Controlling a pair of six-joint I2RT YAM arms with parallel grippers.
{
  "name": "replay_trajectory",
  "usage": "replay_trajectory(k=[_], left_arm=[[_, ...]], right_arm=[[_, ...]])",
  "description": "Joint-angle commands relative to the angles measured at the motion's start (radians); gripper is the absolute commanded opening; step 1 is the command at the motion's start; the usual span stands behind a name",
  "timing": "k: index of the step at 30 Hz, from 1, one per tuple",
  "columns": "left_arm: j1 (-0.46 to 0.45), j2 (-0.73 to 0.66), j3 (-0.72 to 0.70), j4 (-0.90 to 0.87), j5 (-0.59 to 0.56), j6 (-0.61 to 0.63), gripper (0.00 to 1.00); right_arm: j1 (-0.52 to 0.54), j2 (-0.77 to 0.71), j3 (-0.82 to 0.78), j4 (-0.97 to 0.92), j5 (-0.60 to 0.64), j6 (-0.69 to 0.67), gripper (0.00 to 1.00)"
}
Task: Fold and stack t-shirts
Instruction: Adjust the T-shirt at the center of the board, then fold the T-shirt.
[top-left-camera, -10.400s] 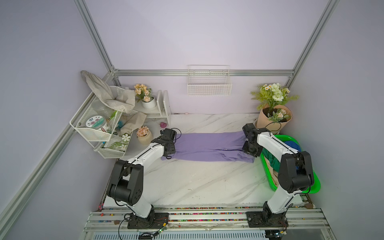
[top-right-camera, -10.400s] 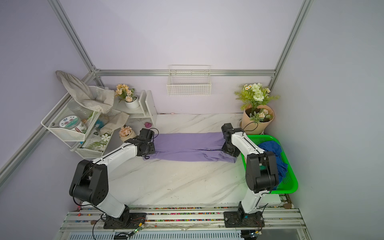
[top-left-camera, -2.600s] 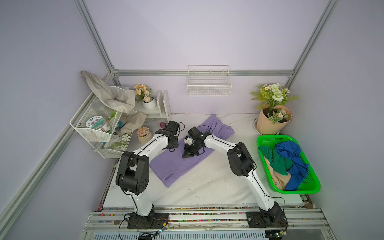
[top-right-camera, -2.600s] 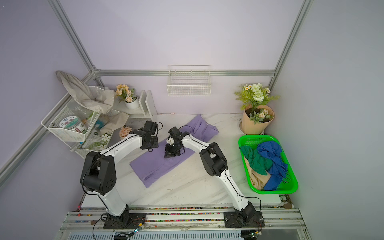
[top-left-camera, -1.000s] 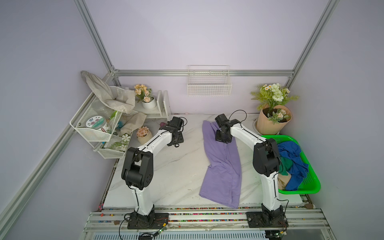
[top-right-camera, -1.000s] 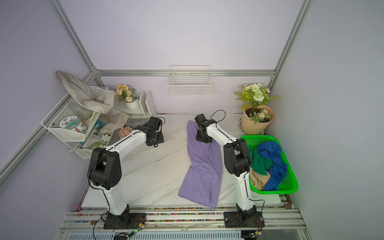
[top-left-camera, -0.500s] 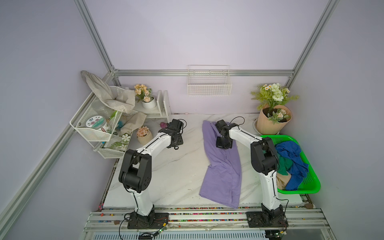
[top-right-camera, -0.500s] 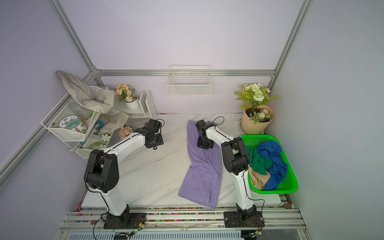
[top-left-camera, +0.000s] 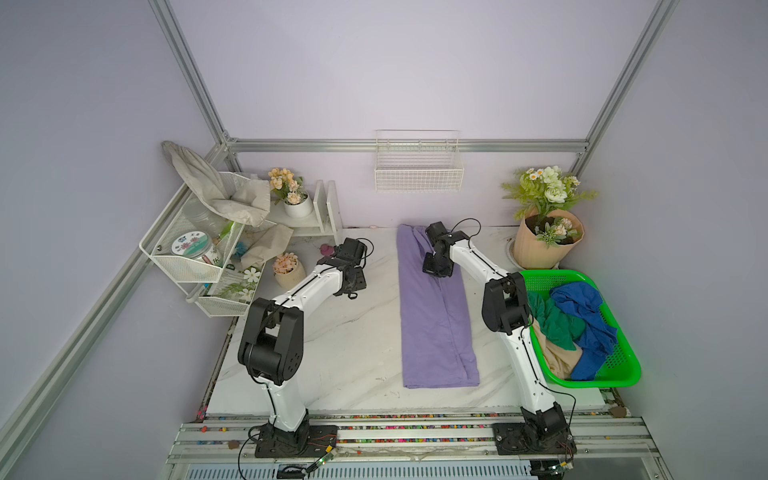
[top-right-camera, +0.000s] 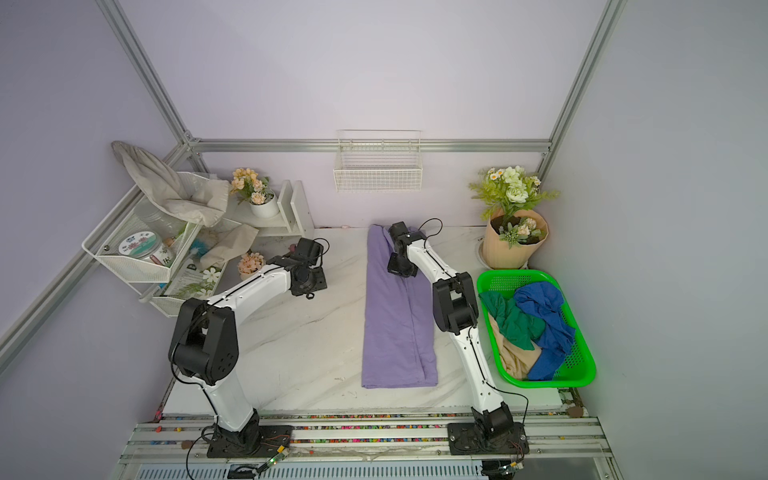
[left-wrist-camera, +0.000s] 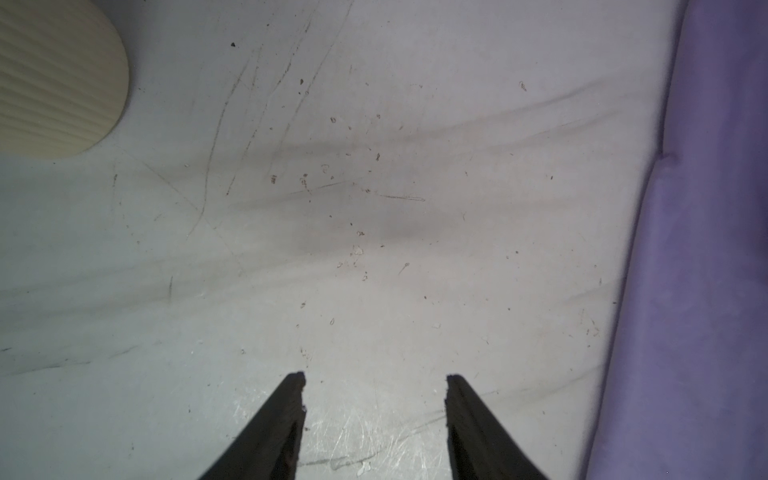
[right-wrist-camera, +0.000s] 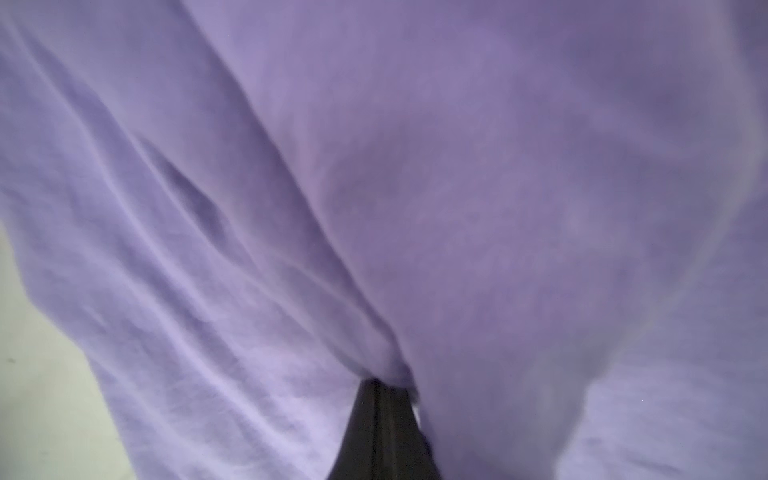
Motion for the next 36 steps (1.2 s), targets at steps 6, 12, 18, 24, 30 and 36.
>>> replay_trajectory(k=[6,12,18,24,30,36], left_arm=[[-0.022,-0.055,-0.023,0.012,-0.013,0.062,0.60],[-0.074,-0.206,-0.218,0.108,0.063,0.106,0.63],[-0.137,-0.306,-0.450,0.195,0.212,0.129,0.64],[-0.199,-0.320,-0.600,0.296,0.349,0.103,0.64],[-0.266,-0.262,-0.676,0.465,0.522,0.012,0.65],[-0.423,-0.272,-0.758,0.525,0.516,-0.110,0.66]], right_arm=[[-0.002,-0.378,-0.356,0.172,-0.059,-0.079,0.09],[-0.026,-0.838,-0.983,0.329,-0.002,-0.068,0.36],[-0.048,-1.142,-1.398,0.347,-0.165,-0.001,0.63],[-0.089,-1.273,-1.569,0.317,-0.197,0.011,0.71],[-0.102,-1.205,-1.575,0.305,-0.202,-0.017,0.72],[-0.103,-1.148,-1.599,0.331,-0.186,-0.043,0.72]])
